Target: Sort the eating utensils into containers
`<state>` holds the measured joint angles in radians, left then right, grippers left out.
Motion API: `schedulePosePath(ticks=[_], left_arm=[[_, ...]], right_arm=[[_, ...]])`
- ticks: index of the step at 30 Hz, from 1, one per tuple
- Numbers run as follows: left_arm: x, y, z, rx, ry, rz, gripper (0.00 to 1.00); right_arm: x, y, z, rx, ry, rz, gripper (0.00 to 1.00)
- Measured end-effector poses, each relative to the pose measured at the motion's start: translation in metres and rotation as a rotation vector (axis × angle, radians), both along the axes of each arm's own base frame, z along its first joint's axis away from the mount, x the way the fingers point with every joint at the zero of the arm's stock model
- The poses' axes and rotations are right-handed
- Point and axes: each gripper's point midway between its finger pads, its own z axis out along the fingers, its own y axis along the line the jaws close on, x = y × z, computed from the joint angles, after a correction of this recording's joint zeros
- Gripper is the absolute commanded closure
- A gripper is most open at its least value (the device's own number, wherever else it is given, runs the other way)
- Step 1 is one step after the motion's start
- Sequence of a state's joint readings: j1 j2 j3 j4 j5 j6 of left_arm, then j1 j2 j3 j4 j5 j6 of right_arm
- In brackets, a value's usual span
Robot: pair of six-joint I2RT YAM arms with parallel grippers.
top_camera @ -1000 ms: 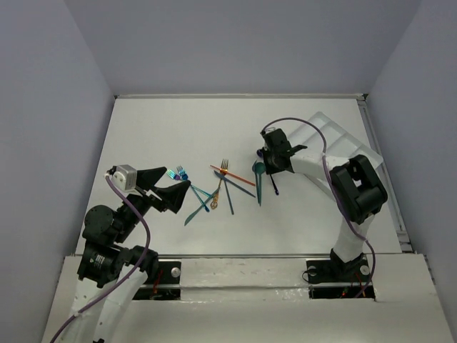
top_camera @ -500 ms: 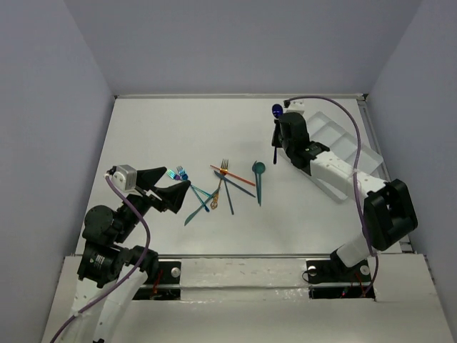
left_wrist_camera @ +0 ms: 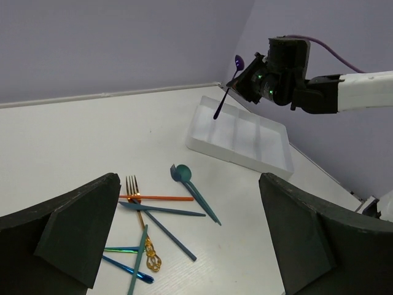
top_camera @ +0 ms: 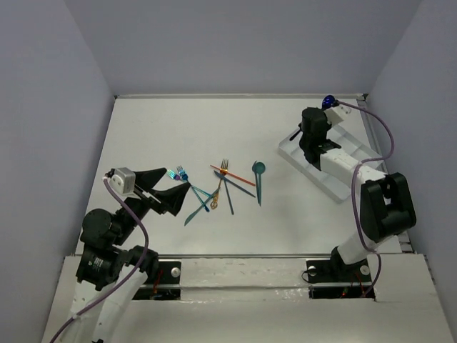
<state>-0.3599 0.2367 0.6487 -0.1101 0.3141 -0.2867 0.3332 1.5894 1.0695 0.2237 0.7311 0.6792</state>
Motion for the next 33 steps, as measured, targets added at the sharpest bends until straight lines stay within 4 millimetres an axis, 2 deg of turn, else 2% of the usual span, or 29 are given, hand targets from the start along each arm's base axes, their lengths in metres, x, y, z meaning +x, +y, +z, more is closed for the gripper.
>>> schedulePosePath(ticks=[4, 11, 27, 33], left_arm=[[-0.002, -0.002, 0.000, -0.001, -0.002, -0.014, 0.01], [-0.005, -0.005, 0.000, -0.002, -0.002, -0.033, 0.01], [-0.005, -0.005, 0.001, -0.002, -0.002, -0.033, 0.01], [-0.005, -0.005, 0.001, -0.002, -0.002, -0.031, 0.01]], right_arm=[[0.008, -0.016, -0.019, 0.036, 0.004, -0.077, 1.00], [0.013, -0.021, -0.055, 0.048, 0.055, -0.126, 1.00], [0.029, -0.033, -0.091, 0.075, 0.099, -0.167, 1.00], [0.035, -0.028, -0.100, 0.096, 0.111, -0.152, 0.91]])
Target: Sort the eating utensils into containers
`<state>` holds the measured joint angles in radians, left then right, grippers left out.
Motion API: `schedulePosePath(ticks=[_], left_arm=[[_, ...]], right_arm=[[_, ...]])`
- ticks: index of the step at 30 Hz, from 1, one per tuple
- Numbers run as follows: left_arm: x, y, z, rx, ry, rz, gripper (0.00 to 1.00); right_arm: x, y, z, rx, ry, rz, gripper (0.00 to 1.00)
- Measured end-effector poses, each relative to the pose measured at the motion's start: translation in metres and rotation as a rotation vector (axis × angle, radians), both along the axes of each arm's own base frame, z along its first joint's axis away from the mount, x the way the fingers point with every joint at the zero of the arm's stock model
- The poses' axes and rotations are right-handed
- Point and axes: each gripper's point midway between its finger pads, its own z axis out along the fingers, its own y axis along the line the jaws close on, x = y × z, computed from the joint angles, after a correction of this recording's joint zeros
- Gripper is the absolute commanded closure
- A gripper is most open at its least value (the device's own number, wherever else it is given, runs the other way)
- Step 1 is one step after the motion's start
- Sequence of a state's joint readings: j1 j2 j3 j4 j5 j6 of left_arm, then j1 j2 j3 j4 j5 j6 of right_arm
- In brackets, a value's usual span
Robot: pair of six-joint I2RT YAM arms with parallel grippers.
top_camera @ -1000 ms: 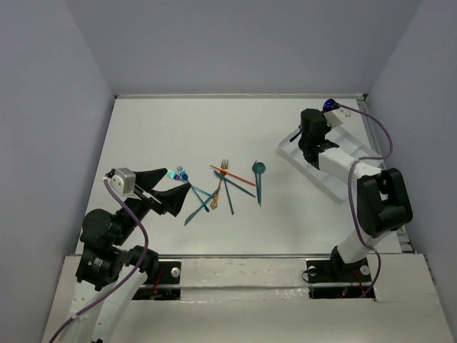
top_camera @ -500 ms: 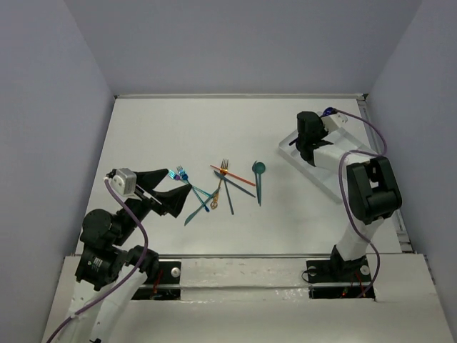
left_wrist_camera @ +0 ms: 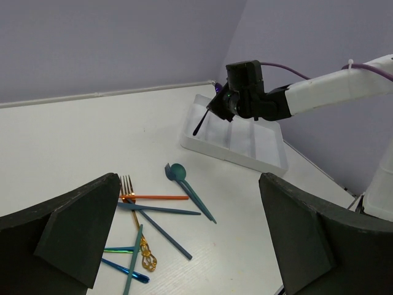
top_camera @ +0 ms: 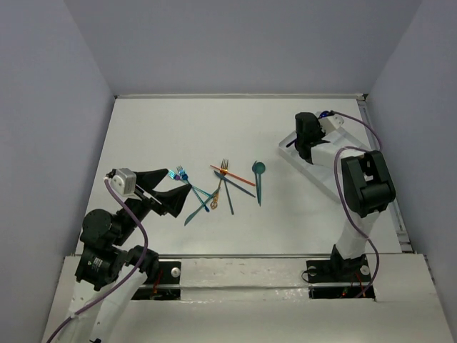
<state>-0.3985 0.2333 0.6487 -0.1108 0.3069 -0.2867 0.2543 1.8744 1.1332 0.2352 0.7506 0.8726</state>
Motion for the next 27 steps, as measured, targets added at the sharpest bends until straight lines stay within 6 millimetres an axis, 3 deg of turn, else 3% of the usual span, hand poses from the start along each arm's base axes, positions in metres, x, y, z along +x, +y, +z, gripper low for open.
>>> schedulePosePath(ticks=[8, 10, 20, 24, 27], left_arm=[[0.000, 0.000, 0.000, 0.000, 0.000, 0.000, 0.01], [0.000, 0.000, 0.000, 0.000, 0.000, 0.000, 0.01], [0.000, 0.000, 0.000, 0.000, 0.000, 0.001, 0.01], [0.000, 0.000, 0.000, 0.000, 0.000, 0.001, 0.01], [0.000, 0.000, 0.000, 0.000, 0.000, 0.001, 0.01]], right_arm=[[0.003, 0.006, -0.008, 0.040, 0.002, 0.010, 0.57], [0.002, 0.006, -0.010, 0.045, 0.006, 0.011, 0.52], [-0.002, 0.012, -0.004, -0.006, 0.039, 0.126, 0.46], [-0.012, 0.027, 0.025, -0.058, 0.023, 0.259, 0.49], [-0.036, 0.056, 0.058, -0.091, -0.019, 0.388, 0.64]])
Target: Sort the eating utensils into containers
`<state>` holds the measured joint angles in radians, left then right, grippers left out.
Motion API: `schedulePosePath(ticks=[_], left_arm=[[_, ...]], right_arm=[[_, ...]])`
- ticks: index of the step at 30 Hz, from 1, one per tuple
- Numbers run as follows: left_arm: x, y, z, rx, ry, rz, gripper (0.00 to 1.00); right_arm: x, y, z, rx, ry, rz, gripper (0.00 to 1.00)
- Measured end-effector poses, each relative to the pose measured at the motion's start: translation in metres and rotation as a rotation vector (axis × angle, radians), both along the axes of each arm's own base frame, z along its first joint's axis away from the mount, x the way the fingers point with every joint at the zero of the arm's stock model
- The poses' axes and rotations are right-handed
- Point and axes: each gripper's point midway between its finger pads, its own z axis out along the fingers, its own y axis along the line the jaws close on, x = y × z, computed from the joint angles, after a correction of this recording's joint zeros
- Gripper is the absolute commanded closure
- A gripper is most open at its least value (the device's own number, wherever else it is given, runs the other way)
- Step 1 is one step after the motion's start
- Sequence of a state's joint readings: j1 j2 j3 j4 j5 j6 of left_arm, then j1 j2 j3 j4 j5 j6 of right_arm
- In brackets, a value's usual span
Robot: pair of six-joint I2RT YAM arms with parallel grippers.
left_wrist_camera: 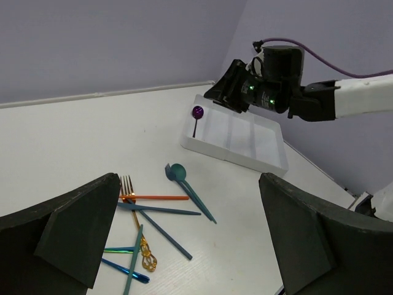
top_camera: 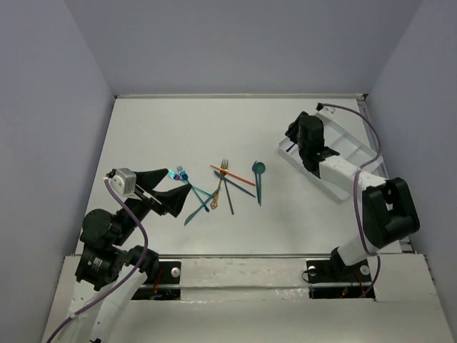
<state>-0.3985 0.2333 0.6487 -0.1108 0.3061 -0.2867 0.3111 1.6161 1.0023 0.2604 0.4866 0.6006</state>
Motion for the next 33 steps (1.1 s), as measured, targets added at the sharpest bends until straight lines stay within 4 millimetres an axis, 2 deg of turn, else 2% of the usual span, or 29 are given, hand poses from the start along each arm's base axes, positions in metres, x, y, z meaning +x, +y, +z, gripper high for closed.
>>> schedulePosePath(ticks=[1, 2, 4, 6, 7, 8, 9, 10, 13, 15, 20, 24, 33], left_arm=[[0.000, 0.000, 0.000, 0.000, 0.000, 0.000, 0.01], [0.000, 0.000, 0.000, 0.000, 0.000, 0.000, 0.01], [0.000, 0.000, 0.000, 0.000, 0.000, 0.000, 0.01], [0.000, 0.000, 0.000, 0.000, 0.000, 0.000, 0.01], [0.000, 0.000, 0.000, 0.000, 0.000, 0.000, 0.01], [0.000, 0.000, 0.000, 0.000, 0.000, 0.000, 0.01], [0.000, 0.000, 0.000, -0.001, 0.000, -0.001, 0.01], [0.000, 0.000, 0.000, -0.001, 0.000, -0.001, 0.01], [0.000, 0.000, 0.000, -0.003, 0.001, -0.001, 0.01], [0.000, 0.000, 0.000, -0.003, 0.001, -0.001, 0.01], [-0.001, 0.000, 0.001, -0.005, -0.002, -0.001, 0.01], [-0.002, 0.000, 0.002, -0.006, -0.005, -0.001, 0.01], [-0.002, 0.000, 0.002, -0.006, -0.005, -0.001, 0.01]], right_arm=[[-0.006, 0.008, 0.005, -0.003, -0.005, 0.032, 0.79], [-0.017, 0.028, 0.016, -0.007, -0.023, 0.097, 0.84], [-0.042, 0.064, 0.020, -0.010, -0.018, 0.215, 0.88], [-0.066, 0.097, 0.011, -0.013, 0.011, 0.330, 0.88], [-0.078, 0.111, 0.003, -0.015, 0.032, 0.382, 0.88], [-0.096, 0.125, -0.015, -0.029, 0.084, 0.444, 0.85], [-0.104, 0.130, -0.022, -0.036, 0.107, 0.471, 0.82], [-0.120, 0.138, -0.038, -0.051, 0.158, 0.515, 0.73], [-0.160, 0.143, -0.076, -0.098, 0.284, 0.594, 0.63], [-0.174, 0.139, -0.087, -0.114, 0.333, 0.610, 0.62], [-0.182, 0.135, -0.098, -0.126, 0.379, 0.623, 0.61], [-0.184, 0.136, -0.113, -0.151, 0.433, 0.636, 0.68], [-0.166, 0.144, -0.126, -0.205, 0.468, 0.623, 0.69]])
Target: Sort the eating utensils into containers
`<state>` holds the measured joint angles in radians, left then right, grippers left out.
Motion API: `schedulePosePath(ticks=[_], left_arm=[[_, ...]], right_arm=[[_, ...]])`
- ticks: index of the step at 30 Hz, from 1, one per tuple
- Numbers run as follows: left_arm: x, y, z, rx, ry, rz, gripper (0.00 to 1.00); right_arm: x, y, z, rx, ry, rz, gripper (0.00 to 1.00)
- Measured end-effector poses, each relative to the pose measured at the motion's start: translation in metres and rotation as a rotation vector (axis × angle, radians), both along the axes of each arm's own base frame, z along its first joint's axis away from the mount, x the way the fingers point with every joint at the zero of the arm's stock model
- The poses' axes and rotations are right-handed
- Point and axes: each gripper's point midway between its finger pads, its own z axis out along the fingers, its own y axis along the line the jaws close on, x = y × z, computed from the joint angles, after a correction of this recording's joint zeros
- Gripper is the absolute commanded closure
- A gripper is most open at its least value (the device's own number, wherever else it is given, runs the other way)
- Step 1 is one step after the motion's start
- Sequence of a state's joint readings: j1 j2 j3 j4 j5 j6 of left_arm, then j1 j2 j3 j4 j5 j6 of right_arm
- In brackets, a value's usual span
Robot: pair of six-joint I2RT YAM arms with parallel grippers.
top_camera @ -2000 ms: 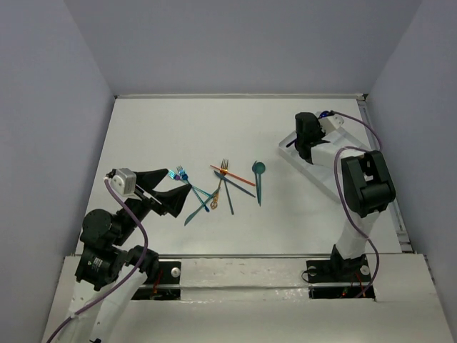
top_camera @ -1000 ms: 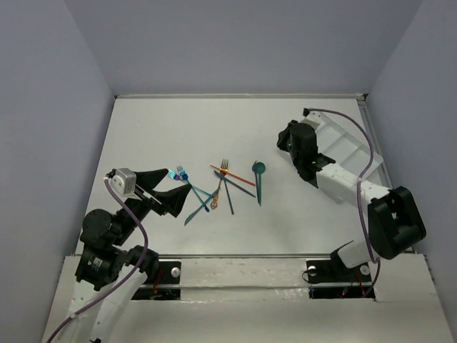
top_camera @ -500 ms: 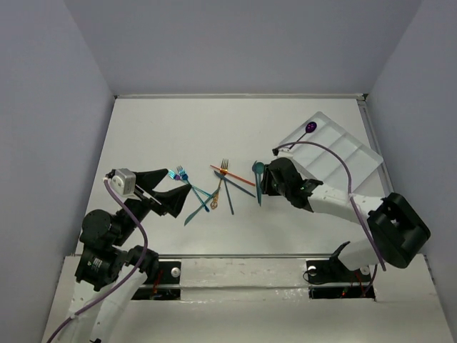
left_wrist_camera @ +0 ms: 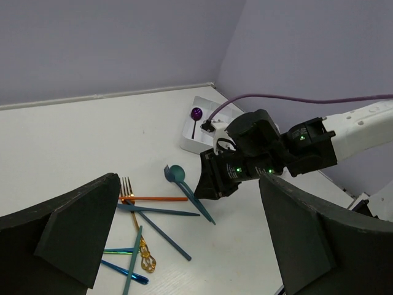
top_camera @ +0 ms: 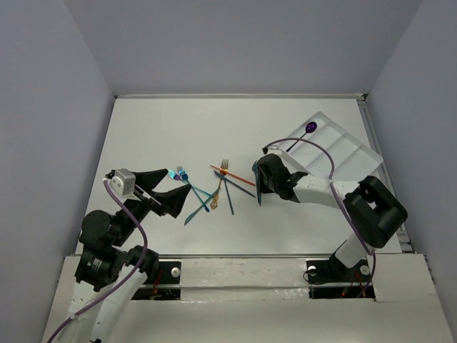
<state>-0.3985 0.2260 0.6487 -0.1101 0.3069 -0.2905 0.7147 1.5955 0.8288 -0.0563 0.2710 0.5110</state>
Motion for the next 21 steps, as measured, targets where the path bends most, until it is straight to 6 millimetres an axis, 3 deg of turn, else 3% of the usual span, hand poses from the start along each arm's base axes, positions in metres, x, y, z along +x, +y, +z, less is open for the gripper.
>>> schedulePosePath(ticks=[13, 21], left_arm=[[-0.001, 0.000, 0.001, -0.001, -0.003, -0.004, 0.01], [-0.002, 0.000, 0.002, -0.003, -0.009, -0.004, 0.01]], right_arm=[[0.018, -0.005, -0.011, -0.081, -0.018, -0.051, 0.78], [0.025, -0.005, -0.018, -0.105, -0.018, -0.065, 0.74]])
